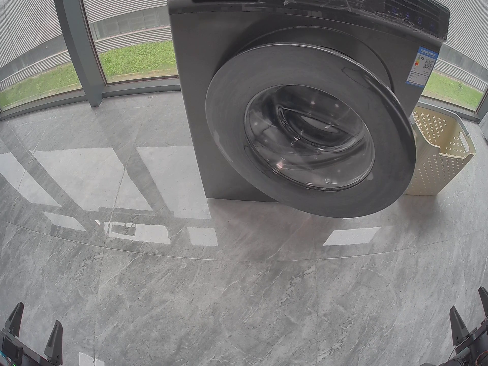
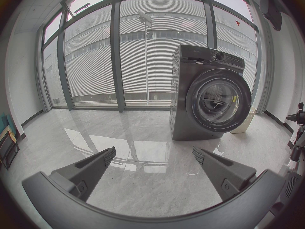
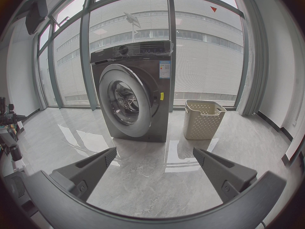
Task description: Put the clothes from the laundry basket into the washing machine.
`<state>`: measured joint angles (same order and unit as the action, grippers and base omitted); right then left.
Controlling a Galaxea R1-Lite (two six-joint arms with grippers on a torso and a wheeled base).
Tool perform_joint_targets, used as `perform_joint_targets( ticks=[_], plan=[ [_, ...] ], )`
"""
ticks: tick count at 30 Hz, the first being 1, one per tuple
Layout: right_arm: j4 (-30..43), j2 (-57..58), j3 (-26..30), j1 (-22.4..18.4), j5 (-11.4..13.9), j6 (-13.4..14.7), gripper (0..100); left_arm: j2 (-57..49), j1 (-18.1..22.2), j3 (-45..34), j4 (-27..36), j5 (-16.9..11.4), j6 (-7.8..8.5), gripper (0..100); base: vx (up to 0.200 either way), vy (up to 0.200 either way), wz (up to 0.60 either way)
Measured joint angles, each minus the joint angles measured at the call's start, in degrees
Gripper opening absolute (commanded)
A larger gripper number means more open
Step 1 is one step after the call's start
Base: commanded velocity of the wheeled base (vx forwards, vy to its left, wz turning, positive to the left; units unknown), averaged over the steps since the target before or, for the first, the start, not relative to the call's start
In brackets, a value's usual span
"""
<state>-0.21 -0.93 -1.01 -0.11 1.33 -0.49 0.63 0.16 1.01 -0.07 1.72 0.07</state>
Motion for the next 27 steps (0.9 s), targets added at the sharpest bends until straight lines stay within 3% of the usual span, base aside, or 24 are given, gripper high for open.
perform_joint_targets(
  ticks=[6,19,27],
  plan=[
    [0.02,0.0,0.0,0.0,-0.02,-0.06,100,0.02,0.0,0.0,-0.04,0.0,0.24,100,0.0,0.0,0.0],
    [-1.49,0.0,-0.15,-0.11,0.2,0.27,100,0.07,0.0,0.0,-0.02,0.02,-0.12,100,0.0,-0.185,0.0],
    [-3.69,-6.42,-7.56,0.62,2.96,2.21,100,0.11,0.05,0.0,-0.04,0.0,0.09,100,0.0,0.0,0.0]
  ],
)
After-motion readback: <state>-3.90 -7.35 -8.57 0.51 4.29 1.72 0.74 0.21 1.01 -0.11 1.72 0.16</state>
